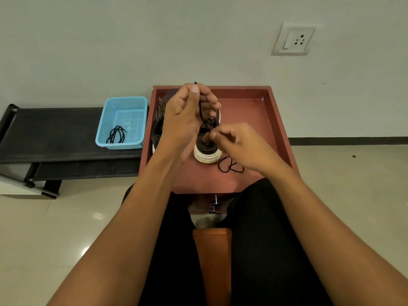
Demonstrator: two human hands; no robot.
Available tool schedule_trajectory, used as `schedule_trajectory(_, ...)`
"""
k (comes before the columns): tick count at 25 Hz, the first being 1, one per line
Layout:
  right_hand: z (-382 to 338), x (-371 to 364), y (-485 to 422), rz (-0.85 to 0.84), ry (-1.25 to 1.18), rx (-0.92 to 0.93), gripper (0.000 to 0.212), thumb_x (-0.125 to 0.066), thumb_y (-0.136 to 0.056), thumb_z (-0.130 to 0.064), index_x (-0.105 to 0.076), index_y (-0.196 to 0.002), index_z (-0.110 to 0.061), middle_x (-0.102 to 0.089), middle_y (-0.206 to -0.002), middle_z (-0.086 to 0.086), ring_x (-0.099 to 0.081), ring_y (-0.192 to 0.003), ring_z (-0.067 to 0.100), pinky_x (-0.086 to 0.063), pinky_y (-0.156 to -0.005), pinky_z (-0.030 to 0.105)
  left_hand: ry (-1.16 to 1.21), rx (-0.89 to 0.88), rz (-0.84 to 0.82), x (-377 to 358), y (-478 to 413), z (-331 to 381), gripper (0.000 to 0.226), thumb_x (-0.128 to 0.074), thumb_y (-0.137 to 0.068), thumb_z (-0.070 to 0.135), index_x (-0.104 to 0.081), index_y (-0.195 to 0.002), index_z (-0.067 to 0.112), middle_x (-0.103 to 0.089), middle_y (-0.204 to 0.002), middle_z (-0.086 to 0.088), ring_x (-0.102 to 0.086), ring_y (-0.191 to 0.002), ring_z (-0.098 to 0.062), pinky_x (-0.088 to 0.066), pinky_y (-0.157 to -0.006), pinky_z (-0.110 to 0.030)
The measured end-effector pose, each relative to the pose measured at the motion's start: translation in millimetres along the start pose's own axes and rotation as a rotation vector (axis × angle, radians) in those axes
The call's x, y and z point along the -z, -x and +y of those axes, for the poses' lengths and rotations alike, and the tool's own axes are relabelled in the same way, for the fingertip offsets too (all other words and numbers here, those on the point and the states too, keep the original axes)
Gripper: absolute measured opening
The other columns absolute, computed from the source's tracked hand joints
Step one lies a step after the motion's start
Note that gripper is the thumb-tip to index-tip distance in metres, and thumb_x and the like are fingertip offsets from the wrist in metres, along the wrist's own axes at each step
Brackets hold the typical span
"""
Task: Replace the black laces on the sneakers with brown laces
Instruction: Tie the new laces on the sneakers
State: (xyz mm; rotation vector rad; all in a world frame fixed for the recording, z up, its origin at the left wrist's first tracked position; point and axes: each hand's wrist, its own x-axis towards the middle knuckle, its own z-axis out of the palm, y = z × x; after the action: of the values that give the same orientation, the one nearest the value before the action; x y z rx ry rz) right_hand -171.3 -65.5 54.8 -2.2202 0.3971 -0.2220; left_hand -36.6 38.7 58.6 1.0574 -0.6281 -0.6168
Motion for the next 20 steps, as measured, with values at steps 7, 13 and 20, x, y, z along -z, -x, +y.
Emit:
schedule_trajectory(7,-29.7,20.6,10.5,0.050,0.163,0.105,0.015,-0.067,-0.103,-0.032,-0.079,-0.106,-0.024,-0.073,-0.084,-0.014,-0.067,-0.078,-0.002,-0.050,-0.069,0.016,-0.598,0.023,-0.042,6.6,6.0,-24.4,0.028,-0.044,-0.113,0.018,-0.066,-0.102,0.004,-0.068,-0.083,-0.011,-0.065,-0.074,-0.015,-0.054,-0.071,-0.032)
schedule_trajectory(13,-28.6,56.7,-1.2,0.205,0.149,0.127,0.016,-0.064,-0.105,-0.034,-0.073,-0.102,-0.021,-0.075,-0.086,-0.010,-0.069,-0.082,0.007,-0.058,-0.080,0.031,-0.492,0.065,-0.218,-7.2,12.4,-14.3,0.031,-0.037,-0.115,0.019,-0.061,-0.103,0.006,-0.040,-0.067,-0.003,-0.032,-0.059,-0.026,-0.028,-0.054,-0.034)
schedule_trajectory(20,1.3,61.9,-25.8,0.277,0.083,0.038,0.029,-0.065,-0.103,-0.042,-0.072,-0.095,-0.015,-0.068,-0.076,0.004,-0.052,-0.063,0.005,-0.043,-0.064,0.027,-0.219,0.109,-0.252,-18.2,13.9,3.8,0.037,-0.031,-0.117,0.028,-0.057,-0.096,0.014,-0.024,-0.067,-0.002,-0.011,-0.057,-0.020,-0.011,-0.051,-0.035)
